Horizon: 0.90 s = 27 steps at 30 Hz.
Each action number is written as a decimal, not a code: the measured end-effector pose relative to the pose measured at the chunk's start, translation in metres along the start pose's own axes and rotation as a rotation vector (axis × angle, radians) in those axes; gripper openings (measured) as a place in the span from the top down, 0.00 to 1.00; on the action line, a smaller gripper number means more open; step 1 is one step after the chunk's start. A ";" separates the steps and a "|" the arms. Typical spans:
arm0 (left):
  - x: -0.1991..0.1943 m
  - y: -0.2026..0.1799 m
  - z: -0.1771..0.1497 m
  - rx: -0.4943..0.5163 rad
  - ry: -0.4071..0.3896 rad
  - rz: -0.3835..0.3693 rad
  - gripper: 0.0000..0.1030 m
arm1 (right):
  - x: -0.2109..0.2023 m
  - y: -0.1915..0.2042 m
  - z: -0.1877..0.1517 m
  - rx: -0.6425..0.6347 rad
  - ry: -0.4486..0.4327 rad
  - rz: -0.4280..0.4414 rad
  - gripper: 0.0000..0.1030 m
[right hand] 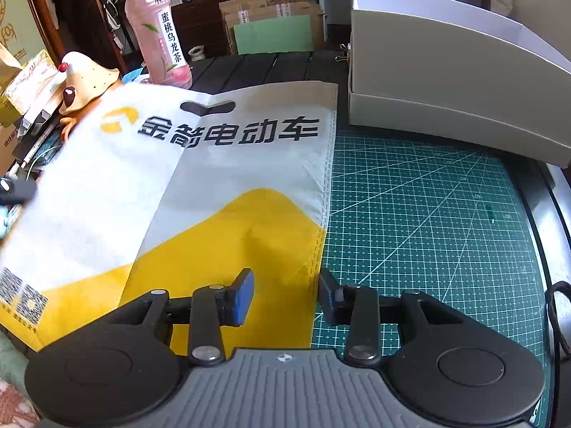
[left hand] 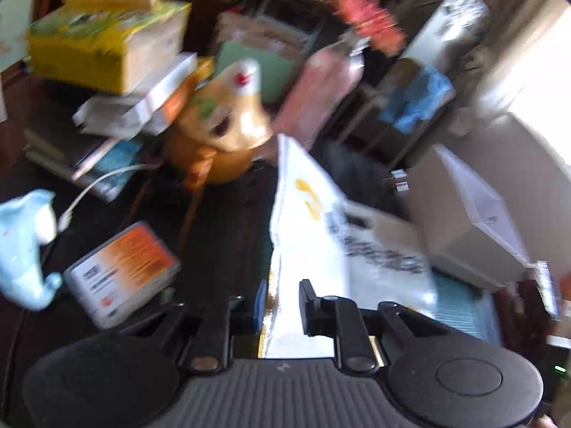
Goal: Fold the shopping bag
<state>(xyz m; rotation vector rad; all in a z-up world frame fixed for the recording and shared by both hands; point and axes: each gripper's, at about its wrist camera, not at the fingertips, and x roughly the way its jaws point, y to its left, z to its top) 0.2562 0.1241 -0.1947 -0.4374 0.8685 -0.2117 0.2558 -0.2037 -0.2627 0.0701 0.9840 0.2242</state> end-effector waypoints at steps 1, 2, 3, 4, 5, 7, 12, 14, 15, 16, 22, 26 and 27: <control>-0.004 -0.003 0.001 0.010 -0.011 -0.052 0.72 | -0.003 0.000 -0.001 0.004 0.002 0.005 0.62; -0.007 -0.006 0.001 0.014 -0.018 -0.105 0.70 | -0.003 0.000 -0.001 0.003 0.003 0.008 0.62; -0.008 -0.009 0.001 0.008 -0.017 -0.162 0.69 | -0.003 0.000 -0.001 0.001 0.004 0.011 0.62; -0.007 -0.011 0.000 0.005 -0.012 -0.219 0.68 | -0.003 0.001 -0.001 0.000 0.005 0.015 0.62; -0.006 -0.014 0.000 0.006 -0.008 -0.269 0.64 | -0.003 0.001 0.000 -0.001 0.006 0.018 0.62; -0.004 -0.022 -0.003 0.027 -0.001 -0.329 0.51 | -0.003 0.002 0.000 -0.004 0.008 0.024 0.62; 0.006 -0.053 -0.015 0.131 0.022 -0.423 0.41 | 0.004 0.011 0.006 -0.014 0.016 0.041 0.62; 0.014 -0.063 -0.021 0.155 0.038 -0.429 0.39 | 0.004 0.012 0.007 -0.020 0.016 0.039 0.62; 0.021 -0.069 -0.026 0.167 0.053 -0.429 0.39 | 0.004 0.012 0.008 -0.019 0.014 0.039 0.62; 0.026 -0.071 -0.029 0.173 0.065 -0.421 0.39 | 0.002 0.010 0.009 -0.011 0.008 0.040 0.62; 0.057 -0.082 -0.047 0.211 0.136 -0.373 0.38 | -0.026 -0.016 0.021 0.094 -0.070 0.047 0.64; 0.077 -0.090 -0.059 0.235 0.183 -0.341 0.38 | -0.049 -0.040 0.030 0.147 -0.131 0.020 0.71; 0.082 -0.092 -0.062 0.242 0.194 -0.333 0.38 | -0.054 -0.044 0.032 0.155 -0.145 0.016 0.72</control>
